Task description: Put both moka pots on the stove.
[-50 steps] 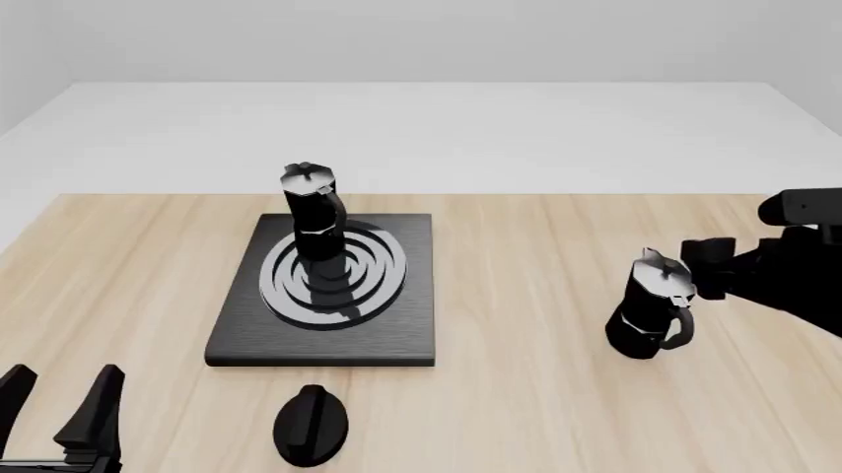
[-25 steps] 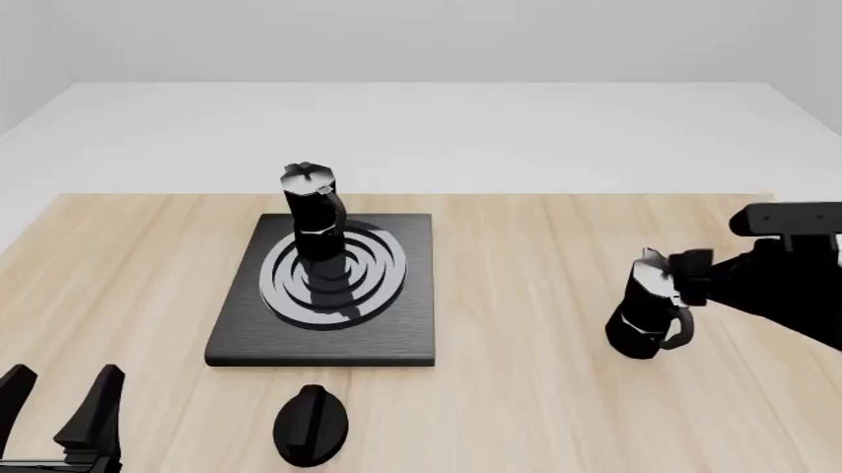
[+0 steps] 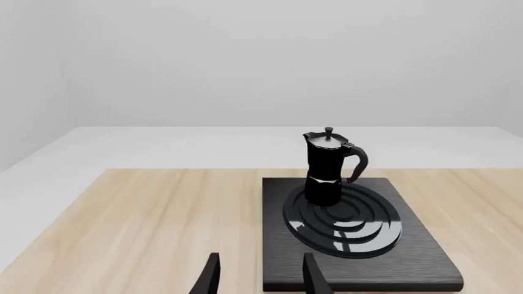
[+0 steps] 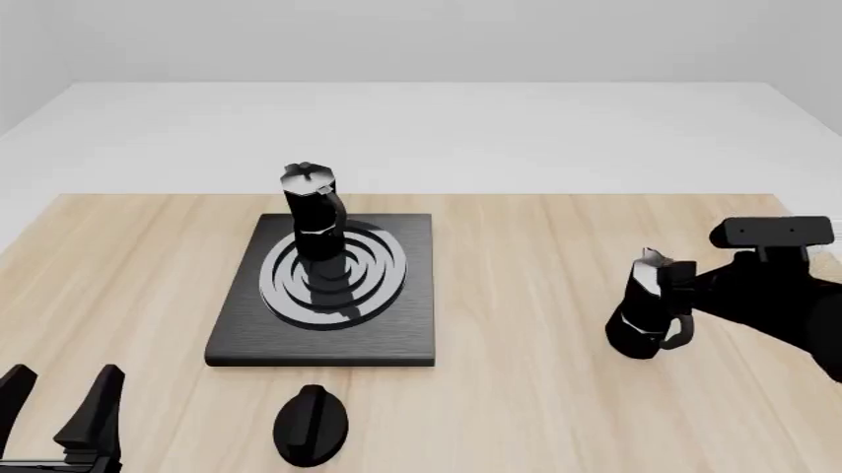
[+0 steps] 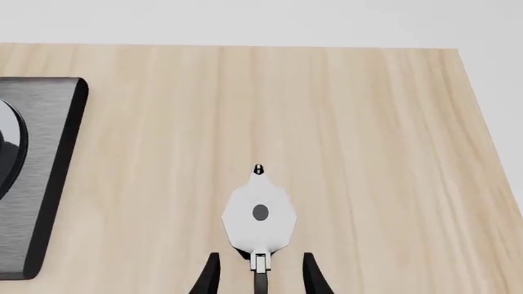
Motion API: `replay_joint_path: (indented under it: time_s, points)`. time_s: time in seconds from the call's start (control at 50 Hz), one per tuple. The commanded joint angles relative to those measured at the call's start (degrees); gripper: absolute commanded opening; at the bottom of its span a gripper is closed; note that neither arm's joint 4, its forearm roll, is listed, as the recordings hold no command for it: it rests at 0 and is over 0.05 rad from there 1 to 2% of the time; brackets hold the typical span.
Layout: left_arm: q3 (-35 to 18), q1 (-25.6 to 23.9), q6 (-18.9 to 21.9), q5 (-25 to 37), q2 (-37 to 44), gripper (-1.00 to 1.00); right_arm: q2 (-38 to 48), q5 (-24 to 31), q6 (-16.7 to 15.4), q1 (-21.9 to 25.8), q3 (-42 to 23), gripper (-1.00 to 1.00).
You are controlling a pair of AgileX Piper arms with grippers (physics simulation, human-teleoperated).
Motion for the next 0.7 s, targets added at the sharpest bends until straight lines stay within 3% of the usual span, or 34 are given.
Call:
replay_joint_path:
  time_s: [0.02,0.7]
  points:
    - [0.0,0.0,0.0,0.0,0.0,1.0,2.2,-1.9,-0.1,-0.1,0.8,1.0]
    - [0.0,0.0,0.0,0.0,0.0,1.0,5.1,-5.5,0.1,0.3,3.5,1.0]
